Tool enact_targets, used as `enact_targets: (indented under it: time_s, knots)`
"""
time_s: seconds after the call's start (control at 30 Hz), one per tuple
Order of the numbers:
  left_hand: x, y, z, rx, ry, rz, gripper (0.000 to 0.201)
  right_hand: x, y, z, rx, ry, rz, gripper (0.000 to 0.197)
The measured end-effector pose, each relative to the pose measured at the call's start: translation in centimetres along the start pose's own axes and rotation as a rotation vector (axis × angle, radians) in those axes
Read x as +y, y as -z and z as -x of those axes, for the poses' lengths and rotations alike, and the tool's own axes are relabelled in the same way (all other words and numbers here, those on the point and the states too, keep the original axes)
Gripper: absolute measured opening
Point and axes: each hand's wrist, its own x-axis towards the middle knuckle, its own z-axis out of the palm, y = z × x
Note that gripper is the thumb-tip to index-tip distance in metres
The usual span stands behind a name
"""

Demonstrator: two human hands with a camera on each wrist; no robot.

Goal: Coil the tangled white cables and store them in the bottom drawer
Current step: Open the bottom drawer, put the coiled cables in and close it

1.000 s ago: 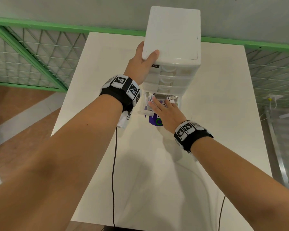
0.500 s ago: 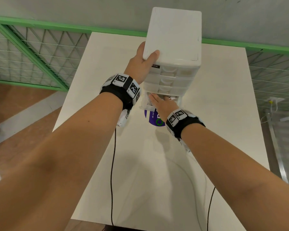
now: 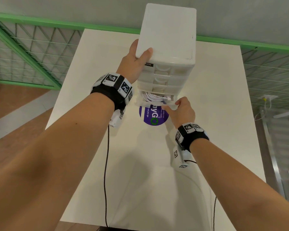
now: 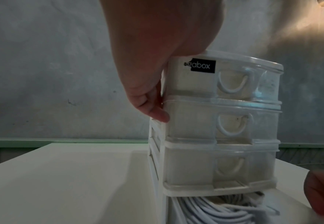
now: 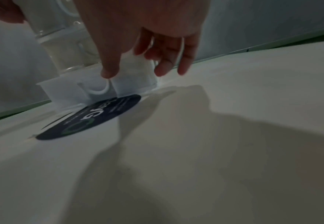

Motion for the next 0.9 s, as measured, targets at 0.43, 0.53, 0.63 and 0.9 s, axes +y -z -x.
enact_targets:
  time_s: [0.43,0.53,0.63,0.9]
  knots:
    - [0.0,0.0,0.2,0.017,0.0,-0.035,0.052,-2.8,-1.6,-3.8,-0.05,-0.275,-0.31,0.063]
    - [-0.1,0.0,0.2,0.017,-0.002,-0.037,0.053,-2.9,-1.6,-4.0,-0.025,-0.278,-0.309,0.062]
    - [-0.2,-0.1,0.1,0.015,-0.005,-0.036,0.054,-2.9,-1.4,-4.2,-0.024,-0.263,-0.27,0.064]
    - [-0.3,-0.2,-0.2,0.032,-0.003,-0.029,0.057,-3.5,-0.8,-4.7,-0.085,-0.252,-0.202,0.067]
